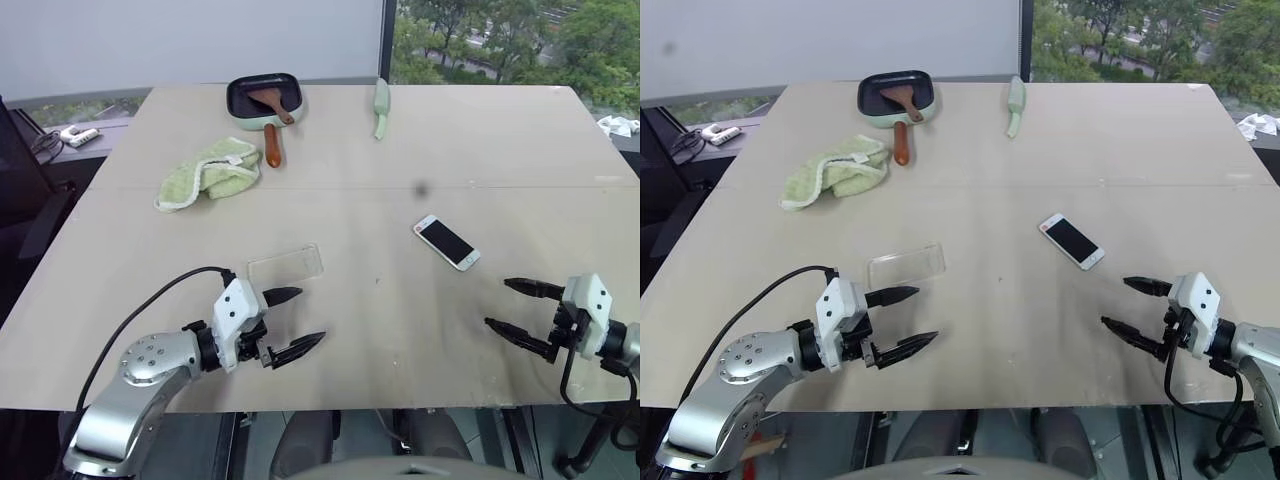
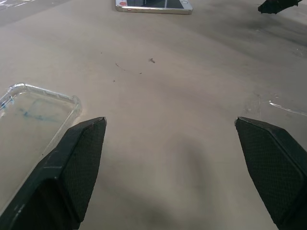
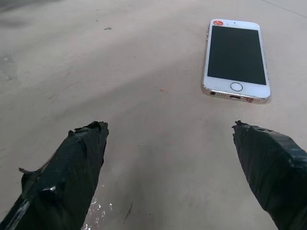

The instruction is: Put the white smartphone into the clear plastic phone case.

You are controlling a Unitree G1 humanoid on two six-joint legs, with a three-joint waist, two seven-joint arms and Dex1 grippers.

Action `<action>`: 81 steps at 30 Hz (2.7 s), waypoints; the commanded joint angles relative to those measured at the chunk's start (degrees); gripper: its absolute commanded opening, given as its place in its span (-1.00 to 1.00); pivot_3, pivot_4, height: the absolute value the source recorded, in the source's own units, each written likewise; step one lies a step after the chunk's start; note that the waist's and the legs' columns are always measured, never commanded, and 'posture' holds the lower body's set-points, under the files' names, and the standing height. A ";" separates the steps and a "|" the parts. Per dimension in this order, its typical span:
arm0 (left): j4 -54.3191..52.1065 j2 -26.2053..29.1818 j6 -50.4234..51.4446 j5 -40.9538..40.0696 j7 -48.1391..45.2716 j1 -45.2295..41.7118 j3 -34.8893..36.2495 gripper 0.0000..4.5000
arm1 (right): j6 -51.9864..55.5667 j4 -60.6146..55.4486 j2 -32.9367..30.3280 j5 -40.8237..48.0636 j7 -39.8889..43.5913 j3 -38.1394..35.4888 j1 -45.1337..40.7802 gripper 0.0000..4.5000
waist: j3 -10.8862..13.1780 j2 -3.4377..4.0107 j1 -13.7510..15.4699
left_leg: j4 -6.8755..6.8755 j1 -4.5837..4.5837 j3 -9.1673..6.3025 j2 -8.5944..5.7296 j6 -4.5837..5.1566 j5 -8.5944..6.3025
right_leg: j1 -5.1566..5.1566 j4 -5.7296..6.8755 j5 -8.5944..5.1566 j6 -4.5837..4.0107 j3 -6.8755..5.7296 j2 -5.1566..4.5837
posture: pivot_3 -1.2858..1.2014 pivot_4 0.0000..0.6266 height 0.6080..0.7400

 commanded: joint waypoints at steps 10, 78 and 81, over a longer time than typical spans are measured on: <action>-3.41 -3.15 -0.95 -1.07 5.08 3.27 3.81 0.97 | -2.04 1.30 -0.54 0.02 3.05 -0.11 -1.47 1.00 | 0.00 0.02 0.14 | -0.01 0.01 0.02 0.00 0.01 -0.01 | 0.00 0.00 0.00 0.00 0.01 -0.03 | 0.03 -0.52 1.00; 25.02 -10.79 -0.48 13.83 -14.16 -37.66 -24.47 -0.99 | 7.34 -18.41 1.48 -0.10 -11.31 0.77 0.22 1.00 | 0.01 0.02 -1.29 | -0.01 -0.07 -0.09 -0.07 0.03 -0.01 | -0.03 0.03 0.02 0.04 -0.09 0.08 | 0.03 -0.52 1.00; 24.48 -11.41 1.07 14.12 -13.96 -37.66 -25.14 -0.99 | 7.68 -19.26 1.73 0.35 -12.42 0.21 0.70 1.00 | 0.01 0.02 -1.47 | 0.01 -0.06 -0.06 -0.07 0.03 -0.01 | -0.03 0.07 0.02 0.04 -0.04 0.08 | 0.03 -0.52 1.00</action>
